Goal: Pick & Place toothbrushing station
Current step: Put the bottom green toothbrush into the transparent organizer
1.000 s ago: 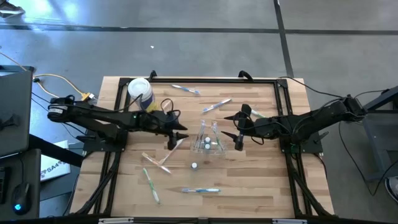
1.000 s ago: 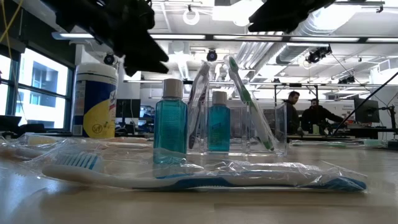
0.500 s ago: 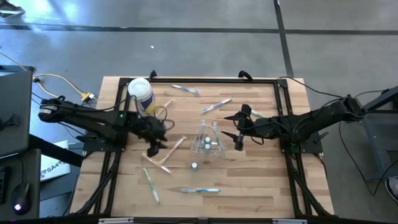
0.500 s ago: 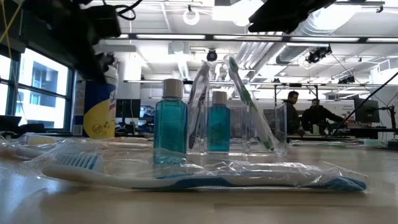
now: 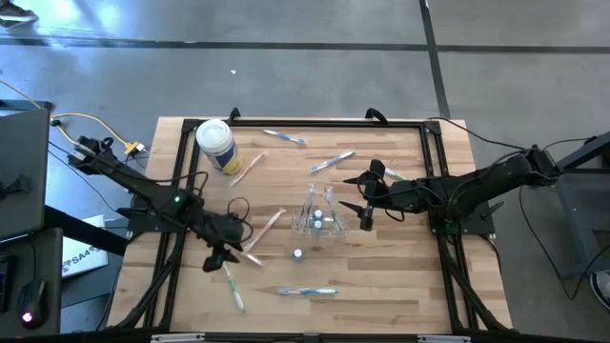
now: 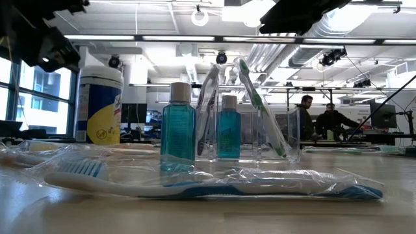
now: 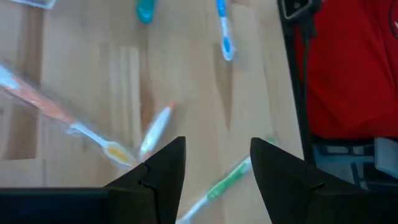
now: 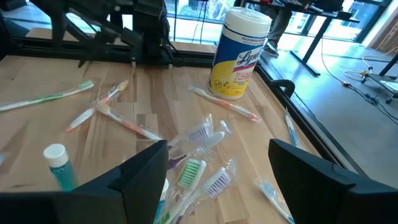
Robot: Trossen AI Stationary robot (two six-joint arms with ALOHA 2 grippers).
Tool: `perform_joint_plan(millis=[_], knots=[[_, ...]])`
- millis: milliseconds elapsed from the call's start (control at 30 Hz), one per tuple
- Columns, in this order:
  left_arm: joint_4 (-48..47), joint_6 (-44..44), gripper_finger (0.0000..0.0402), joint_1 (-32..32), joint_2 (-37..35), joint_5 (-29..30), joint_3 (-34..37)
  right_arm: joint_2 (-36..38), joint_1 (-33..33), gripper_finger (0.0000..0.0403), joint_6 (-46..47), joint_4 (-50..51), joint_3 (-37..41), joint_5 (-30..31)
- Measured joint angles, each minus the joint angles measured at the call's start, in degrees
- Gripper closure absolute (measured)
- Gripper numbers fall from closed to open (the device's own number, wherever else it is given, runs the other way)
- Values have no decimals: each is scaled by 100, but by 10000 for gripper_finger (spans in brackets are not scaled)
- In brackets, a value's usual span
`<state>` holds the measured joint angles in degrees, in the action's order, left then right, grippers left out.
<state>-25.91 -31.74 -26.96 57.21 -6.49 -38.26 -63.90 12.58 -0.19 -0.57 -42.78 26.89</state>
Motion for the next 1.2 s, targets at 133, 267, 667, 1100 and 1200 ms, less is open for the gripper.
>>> perform_joint_plan(millis=[133,267,667,1100,1200], knots=[[-91,-8,222,-365,92,103,-4,0,0,130,44,-1,0,-36],[-551,-9,222,-751,108,249,-7,0,0,130,54,-4,0,-360],[-723,45,222,-1102,519,693,368,0,2,130,48,-6,0,-614],[25,1540,222,-1141,1196,434,372,0,2,130,42,-8,0,-612],[12,1436,222,-1139,1408,370,372,0,2,130,42,-8,0,-612]])
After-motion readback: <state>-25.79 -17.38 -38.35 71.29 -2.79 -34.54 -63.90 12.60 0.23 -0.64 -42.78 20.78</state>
